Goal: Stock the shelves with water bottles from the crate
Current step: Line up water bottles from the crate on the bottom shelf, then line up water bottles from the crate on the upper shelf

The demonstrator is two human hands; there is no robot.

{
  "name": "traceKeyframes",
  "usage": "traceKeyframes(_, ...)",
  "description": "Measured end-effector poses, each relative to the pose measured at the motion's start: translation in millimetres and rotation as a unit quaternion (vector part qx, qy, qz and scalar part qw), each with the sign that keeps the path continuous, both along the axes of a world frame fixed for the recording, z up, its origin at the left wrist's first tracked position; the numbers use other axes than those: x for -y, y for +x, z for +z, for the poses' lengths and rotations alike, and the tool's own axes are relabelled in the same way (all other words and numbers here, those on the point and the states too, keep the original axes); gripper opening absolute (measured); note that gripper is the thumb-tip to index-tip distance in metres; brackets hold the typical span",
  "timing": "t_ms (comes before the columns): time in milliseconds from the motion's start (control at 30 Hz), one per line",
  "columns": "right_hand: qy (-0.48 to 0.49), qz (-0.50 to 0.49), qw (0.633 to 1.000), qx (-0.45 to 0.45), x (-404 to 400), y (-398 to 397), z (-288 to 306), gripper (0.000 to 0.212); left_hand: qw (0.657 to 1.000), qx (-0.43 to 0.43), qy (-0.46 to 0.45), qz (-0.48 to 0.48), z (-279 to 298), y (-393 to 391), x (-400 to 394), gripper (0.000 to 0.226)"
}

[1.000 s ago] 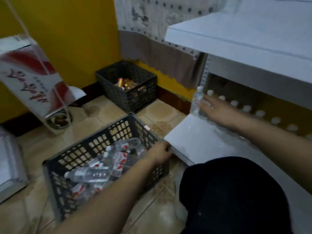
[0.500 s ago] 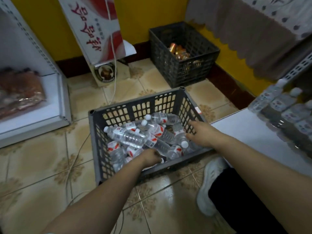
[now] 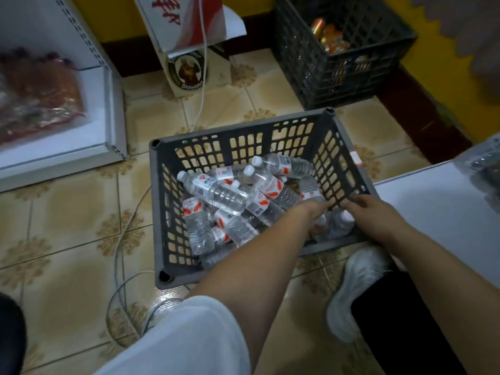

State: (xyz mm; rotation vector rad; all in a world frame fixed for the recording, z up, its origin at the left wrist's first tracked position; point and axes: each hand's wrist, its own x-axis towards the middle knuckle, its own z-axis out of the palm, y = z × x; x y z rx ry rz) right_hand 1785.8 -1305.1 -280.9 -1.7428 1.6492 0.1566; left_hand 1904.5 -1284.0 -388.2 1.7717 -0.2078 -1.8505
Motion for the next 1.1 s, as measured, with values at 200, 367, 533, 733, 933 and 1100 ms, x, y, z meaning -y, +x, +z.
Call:
traceKeyframes(200,0.001,-0.012,1.0,0.006,2,-10,1,0.045,0.999,-0.007,0.006,0.051,-17,-18,18,0.018)
traceKeyframes(367,-0.01,-0.052,0.998,0.028,5,-22,3,0.04,0.978,-0.128,0.015,0.164,-10,39,9,0.014)
traceKeyframes(533,-0.07,-0.073,0.994,0.043,6,-35,6,0.04,0.982,-0.157,-0.041,0.093,28,104,-35,0.016)
traceKeyframes(733,-0.106,0.134,0.983,0.066,-5,-7,15,0.119,0.954,-0.271,-0.128,-0.029,77,146,-91,0.028)
traceKeyframes(933,-0.03,0.24,0.97,0.0,-24,-4,30,0.087,0.956,-0.224,-0.178,-0.07,120,137,-88,0.034)
traceKeyframes(1100,-0.043,0.175,0.983,0.035,-32,-24,48,0.075,0.96,0.001,-0.262,-0.098,167,99,-68,0.018)
